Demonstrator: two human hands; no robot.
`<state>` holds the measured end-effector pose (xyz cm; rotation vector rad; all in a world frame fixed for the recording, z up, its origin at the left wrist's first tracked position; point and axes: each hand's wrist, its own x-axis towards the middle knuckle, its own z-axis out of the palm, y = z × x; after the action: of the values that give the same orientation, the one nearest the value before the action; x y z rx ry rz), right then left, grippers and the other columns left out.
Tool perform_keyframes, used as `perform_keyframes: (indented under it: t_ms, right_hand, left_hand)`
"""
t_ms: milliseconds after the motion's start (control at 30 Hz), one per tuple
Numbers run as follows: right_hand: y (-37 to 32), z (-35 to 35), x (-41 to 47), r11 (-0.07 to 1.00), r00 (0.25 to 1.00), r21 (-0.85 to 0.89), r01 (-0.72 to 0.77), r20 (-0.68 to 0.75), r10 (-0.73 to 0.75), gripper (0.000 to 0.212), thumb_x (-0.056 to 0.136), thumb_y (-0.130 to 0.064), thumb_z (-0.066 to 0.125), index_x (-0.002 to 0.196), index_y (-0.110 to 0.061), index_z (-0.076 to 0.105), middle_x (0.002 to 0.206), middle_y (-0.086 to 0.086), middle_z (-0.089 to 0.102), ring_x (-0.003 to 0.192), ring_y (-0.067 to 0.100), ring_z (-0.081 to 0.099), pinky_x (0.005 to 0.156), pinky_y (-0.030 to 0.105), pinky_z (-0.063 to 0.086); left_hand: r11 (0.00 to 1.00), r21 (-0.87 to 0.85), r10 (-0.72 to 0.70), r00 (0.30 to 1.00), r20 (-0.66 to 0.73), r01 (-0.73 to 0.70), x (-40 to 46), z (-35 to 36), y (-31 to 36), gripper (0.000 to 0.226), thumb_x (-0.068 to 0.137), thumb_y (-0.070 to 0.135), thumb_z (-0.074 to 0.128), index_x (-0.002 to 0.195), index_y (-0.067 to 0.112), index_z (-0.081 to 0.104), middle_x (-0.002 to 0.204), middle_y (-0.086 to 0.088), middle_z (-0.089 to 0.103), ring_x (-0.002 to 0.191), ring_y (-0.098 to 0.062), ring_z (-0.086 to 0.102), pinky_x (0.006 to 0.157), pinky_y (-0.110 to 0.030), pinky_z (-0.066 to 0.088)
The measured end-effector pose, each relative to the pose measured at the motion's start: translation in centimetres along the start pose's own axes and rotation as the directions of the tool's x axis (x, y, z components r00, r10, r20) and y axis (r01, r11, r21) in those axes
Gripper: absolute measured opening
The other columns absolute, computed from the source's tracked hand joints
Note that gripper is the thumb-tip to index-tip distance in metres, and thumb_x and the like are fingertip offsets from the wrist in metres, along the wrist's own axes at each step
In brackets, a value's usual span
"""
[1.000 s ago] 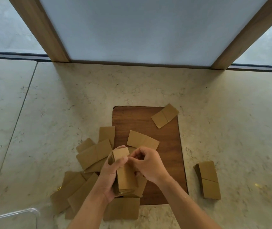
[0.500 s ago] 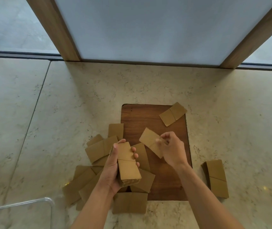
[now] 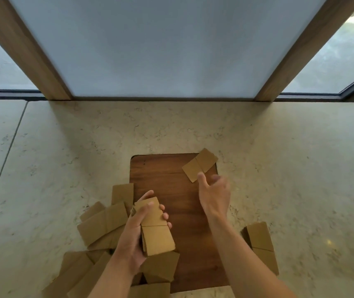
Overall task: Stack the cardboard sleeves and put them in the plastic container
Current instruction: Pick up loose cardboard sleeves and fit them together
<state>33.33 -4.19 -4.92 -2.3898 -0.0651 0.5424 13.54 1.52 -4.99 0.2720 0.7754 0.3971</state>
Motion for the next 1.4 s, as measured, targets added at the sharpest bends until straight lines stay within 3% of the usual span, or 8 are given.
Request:
perform_keyframes:
  t_ms: [133,400,600,767,900,1100,1200,1400]
  right_hand:
    - [-2.7,2.2,3.6,0.966,0.991,-0.252,-0.048,-0.129,0.015,0.100,0.079,-0.077,0.067,0.140,-0.002,0.042,0.140,0.019,0.046,0.130,0.036,0.046,0.112,0.047,0.037]
    - [-1.4,1.0,4.4,0.999,0.994,-0.045,-0.031,-0.103,0.026,0.063,0.084,-0.036,0.084,0.131,-0.012,0.050,0.142,0.013,0.047,0.134,0.033,0.040,0.117,0.046,0.030]
    - [-2.6,-0.6,5.8,0.979,0.992,-0.163,-0.124,-0.022,0.122,0.067,0.089,-0.006,0.068,0.149,-0.004,0.038,0.153,0.022,0.037,0.143,0.039,0.032,0.122,0.047,0.026]
    - [-2.8,-0.1,4.8,0.965,0.993,-0.240,-0.109,-0.063,0.097,0.075,0.093,-0.047,0.069,0.143,0.003,0.043,0.150,0.027,0.040,0.140,0.042,0.036,0.119,0.050,0.029]
    - [-2.8,0.6,4.7,0.954,0.997,-0.294,-0.058,-0.066,0.040,0.082,0.084,-0.046,0.080,0.139,0.002,0.044,0.147,0.024,0.043,0.136,0.041,0.039,0.117,0.048,0.033]
    - [-2.2,-1.5,4.4,0.960,0.996,0.266,-0.086,0.041,0.078,0.055,0.090,-0.011,0.078,0.137,-0.014,0.048,0.122,0.010,0.065,0.101,0.024,0.065,0.078,0.038,0.061]
    - [-1.5,-2.9,0.8,0.811,0.945,0.547,-0.206,0.326,0.020,0.061,0.093,-0.007,0.074,0.146,-0.017,0.046,0.117,0.006,0.068,0.108,0.024,0.069,0.092,0.040,0.059]
    - [0.3,-4.2,-9.5,0.840,0.690,0.497,-0.216,0.686,-0.229,0.033,0.092,-0.019,0.072,0.126,-0.018,0.068,0.117,0.003,0.079,0.109,0.022,0.074,0.091,0.040,0.061]
  left_hand:
    - [0.993,-0.111,-0.039,0.996,0.081,0.048,1.5,1.1,0.6,0.060,0.070,0.053,0.093,0.118,0.024,0.072,0.101,-0.014,0.067,0.078,-0.026,0.064,0.069,-0.045,0.058]
    - [0.993,-0.095,-0.061,0.990,0.124,0.073,2.4,1.4,0.9,0.055,0.074,0.055,0.090,0.115,0.023,0.073,0.111,-0.016,0.069,0.084,-0.027,0.067,0.072,-0.046,0.060]
    - [0.996,-0.087,-0.016,0.994,0.104,0.026,0.6,1.0,0.7,0.059,0.070,0.054,0.093,0.116,0.022,0.075,0.107,-0.016,0.070,0.083,-0.027,0.067,0.072,-0.046,0.060]
    - [0.995,-0.104,0.012,0.996,0.089,-0.002,-0.7,0.3,0.9,0.062,0.069,0.057,0.092,0.118,0.023,0.076,0.111,-0.016,0.070,0.090,-0.028,0.067,0.076,-0.048,0.060]
    - [0.989,-0.148,0.016,0.995,0.095,-0.002,-1.2,0.2,1.0,0.064,0.069,0.058,0.091,0.120,0.023,0.075,0.112,-0.015,0.069,0.096,-0.030,0.066,0.078,-0.047,0.060]
    - [0.988,-0.156,0.024,0.993,0.119,-0.005,-0.9,-0.5,1.3,0.060,0.075,0.054,0.089,0.123,0.022,0.072,0.111,-0.016,0.070,0.093,-0.029,0.070,0.079,-0.048,0.061]
    - [0.990,-0.140,0.007,0.989,0.149,0.014,-1.0,-0.9,1.3,0.060,0.077,0.049,0.090,0.127,0.023,0.070,0.113,-0.016,0.069,0.092,-0.028,0.070,0.079,-0.048,0.061]
    - [0.987,0.161,-0.041,0.990,0.132,0.019,-3.2,-1.5,1.3,0.075,0.068,0.065,0.088,0.132,0.032,0.068,0.134,-0.019,0.070,0.109,-0.038,0.073,0.086,-0.056,0.061]
